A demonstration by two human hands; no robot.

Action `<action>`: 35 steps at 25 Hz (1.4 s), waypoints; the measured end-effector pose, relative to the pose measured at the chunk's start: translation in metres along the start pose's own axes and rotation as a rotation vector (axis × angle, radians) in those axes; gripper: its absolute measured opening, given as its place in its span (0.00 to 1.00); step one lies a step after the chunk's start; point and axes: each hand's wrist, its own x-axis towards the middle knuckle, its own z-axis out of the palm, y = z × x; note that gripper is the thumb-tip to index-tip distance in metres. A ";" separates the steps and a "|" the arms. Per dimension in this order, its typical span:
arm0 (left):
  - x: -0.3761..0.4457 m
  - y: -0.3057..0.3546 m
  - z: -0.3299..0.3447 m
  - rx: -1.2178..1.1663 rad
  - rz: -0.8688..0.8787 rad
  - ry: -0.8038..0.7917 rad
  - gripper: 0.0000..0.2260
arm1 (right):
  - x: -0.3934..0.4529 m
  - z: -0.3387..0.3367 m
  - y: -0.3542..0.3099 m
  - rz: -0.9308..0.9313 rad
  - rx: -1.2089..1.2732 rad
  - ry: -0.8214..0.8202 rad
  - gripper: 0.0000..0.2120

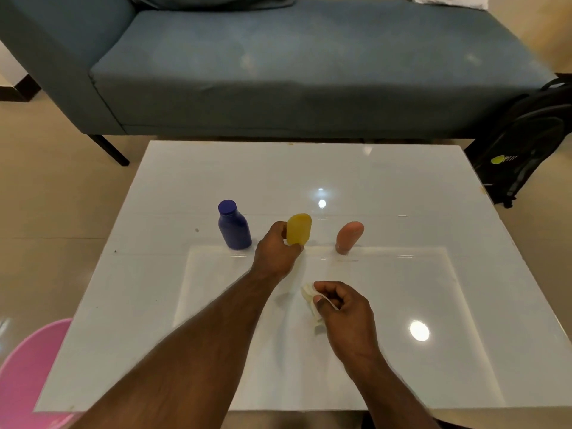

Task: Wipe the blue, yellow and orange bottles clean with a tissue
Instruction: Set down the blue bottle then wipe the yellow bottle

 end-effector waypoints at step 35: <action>-0.326 -0.062 -0.073 -1.050 -0.144 -0.296 0.33 | -0.213 -0.010 -0.089 -0.661 -0.656 -0.164 0.15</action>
